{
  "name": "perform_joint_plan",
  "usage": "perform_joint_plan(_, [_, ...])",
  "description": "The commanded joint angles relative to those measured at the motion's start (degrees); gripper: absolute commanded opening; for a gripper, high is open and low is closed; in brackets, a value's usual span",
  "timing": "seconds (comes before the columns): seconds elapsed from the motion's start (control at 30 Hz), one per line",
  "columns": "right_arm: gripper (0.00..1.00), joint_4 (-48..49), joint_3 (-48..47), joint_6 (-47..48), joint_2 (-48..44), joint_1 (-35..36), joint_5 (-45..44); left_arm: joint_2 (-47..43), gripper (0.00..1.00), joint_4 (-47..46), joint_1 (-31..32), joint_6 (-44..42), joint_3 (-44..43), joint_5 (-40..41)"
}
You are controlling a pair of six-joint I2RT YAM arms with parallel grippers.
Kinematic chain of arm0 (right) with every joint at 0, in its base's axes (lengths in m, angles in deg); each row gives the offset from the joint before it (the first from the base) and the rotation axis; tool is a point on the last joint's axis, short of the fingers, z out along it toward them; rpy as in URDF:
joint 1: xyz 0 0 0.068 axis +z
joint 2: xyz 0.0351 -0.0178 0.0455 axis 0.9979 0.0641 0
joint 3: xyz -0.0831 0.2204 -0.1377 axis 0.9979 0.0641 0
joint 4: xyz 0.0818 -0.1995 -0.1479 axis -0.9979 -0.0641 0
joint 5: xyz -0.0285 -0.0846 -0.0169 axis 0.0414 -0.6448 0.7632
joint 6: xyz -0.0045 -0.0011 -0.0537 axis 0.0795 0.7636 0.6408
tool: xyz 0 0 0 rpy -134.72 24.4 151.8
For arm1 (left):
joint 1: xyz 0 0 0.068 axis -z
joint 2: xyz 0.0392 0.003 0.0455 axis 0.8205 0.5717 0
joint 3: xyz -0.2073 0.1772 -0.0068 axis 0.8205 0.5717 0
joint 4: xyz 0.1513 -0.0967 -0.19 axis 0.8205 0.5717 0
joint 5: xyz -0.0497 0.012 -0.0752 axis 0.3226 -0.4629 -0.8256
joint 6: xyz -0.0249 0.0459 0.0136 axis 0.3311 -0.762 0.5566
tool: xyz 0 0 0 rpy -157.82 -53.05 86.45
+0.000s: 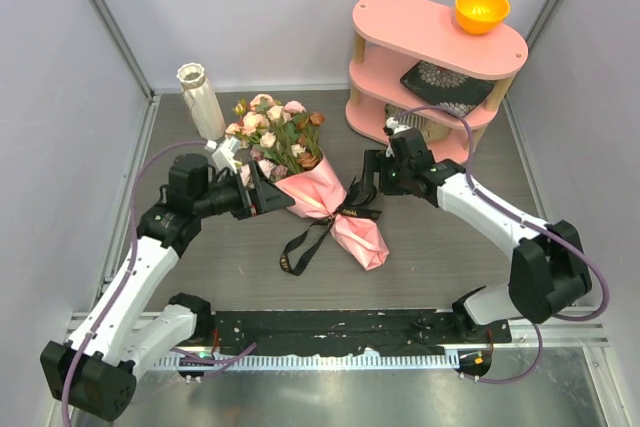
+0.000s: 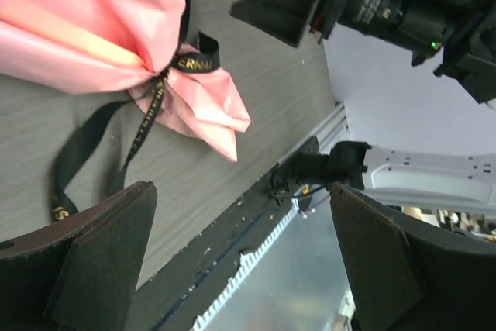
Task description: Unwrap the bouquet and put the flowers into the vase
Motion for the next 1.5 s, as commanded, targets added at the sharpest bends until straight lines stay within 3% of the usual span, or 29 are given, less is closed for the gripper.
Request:
perform_joint_plan(0.0, [0.79, 10.2, 2.0, -3.2, 2.1, 0.0, 4.6, 1.5, 0.97, -11.8, 4.3, 4.6, 0.6, -4.5])
perform_joint_plan(0.07, [0.65, 16.1, 4.5, -6.0, 2.9, -0.3, 5.9, 5.2, 0.94, -13.1, 8.1, 4.3, 0.5, -3.0])
perform_joint_plan(0.17, [0.55, 22.6, 6.3, -10.3, 5.0, -0.5, 9.6, 9.2, 0.88, -13.8, 13.6, 3.4, -0.1, 4.8])
perform_joint_plan(0.3, [0.54, 31.2, 9.5, -15.6, 5.9, -0.6, 11.4, 12.7, 0.81, -13.3, 17.6, 2.4, -1.1, 12.5])
perform_joint_plan(0.43, [0.35, 37.4, 12.1, -19.6, 7.3, -0.6, 11.3, 15.3, 0.77, -13.3, 20.5, 2.3, -1.4, 16.4])
perform_joint_plan(0.57, [0.34, 41.3, 12.8, -21.4, 9.5, -0.7, 11.4, 17.0, 0.77, -14.2, 22.6, 3.2, -1.2, 17.2])
perform_joint_plan(1.0, [0.39, 44.1, 12.2, -22.8, 15.2, -0.8, 12.5, 18.3, 0.78, -14.0, 24.3, 3.2, -0.5, 20.5])
perform_joint_plan(1.13, [0.13, 44.3, 12.6, -22.4, 13.8, -0.8, 12.7, 19.3, 0.78, -14.0, 24.3, 3.2, -0.8, 24.2])
perform_joint_plan(1.23, [0.02, 41.7, 12.6, -20.8, 9.7, -0.7, 11.9, 21.2, 0.77, -11.9, 24.2, 1.2, -3.5, 30.0])
perform_joint_plan(1.43, [0.01, 34.4, 10.4, -16.2, 0.9, -0.7, 12.8, 31.2, 0.70, -9.3, 22.2, -5.6, -14.3, 31.0])
perform_joint_plan(1.47, [0.01, 34.2, 10.2, -16.0, -1.1, -0.7, 15.1, 32.7, 0.61, -9.3, 21.7, -5.9, -15.0, 31.7])
